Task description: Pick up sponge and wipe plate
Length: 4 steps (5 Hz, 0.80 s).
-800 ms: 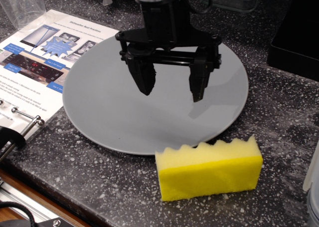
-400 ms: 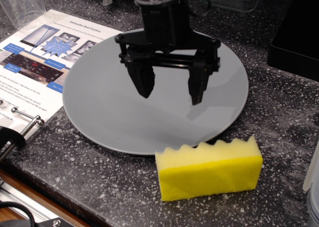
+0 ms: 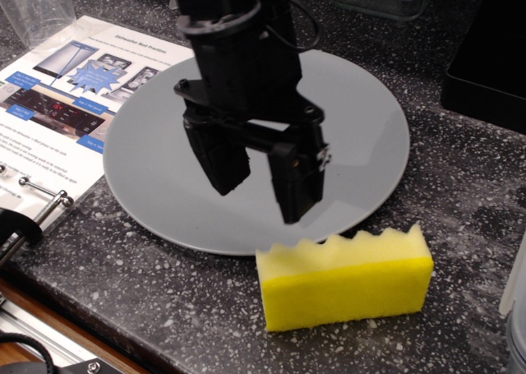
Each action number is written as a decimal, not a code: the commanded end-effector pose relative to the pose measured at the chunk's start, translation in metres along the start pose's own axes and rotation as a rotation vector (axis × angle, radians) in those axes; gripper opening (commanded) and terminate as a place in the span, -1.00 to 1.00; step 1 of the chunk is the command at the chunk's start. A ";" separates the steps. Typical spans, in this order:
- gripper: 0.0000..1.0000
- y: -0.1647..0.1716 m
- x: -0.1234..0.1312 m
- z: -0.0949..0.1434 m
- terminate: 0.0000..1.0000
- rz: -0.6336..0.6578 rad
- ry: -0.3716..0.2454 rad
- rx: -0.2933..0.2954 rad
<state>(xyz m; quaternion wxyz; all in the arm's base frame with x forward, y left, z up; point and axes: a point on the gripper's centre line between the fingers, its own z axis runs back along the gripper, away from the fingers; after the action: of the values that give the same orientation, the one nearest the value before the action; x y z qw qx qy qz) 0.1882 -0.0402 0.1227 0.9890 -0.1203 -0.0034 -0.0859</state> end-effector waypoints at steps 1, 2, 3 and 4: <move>1.00 -0.017 -0.015 0.003 -1.00 -0.134 -0.055 0.076; 1.00 -0.021 -0.008 -0.014 -1.00 -0.183 -0.070 0.188; 1.00 -0.021 -0.001 -0.033 -1.00 -0.223 -0.058 0.201; 1.00 -0.022 0.008 -0.043 -1.00 -0.264 -0.016 0.208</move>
<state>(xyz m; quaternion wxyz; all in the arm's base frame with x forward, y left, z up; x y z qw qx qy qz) 0.1863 -0.0741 0.0768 0.9777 -0.0151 -0.0234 -0.2080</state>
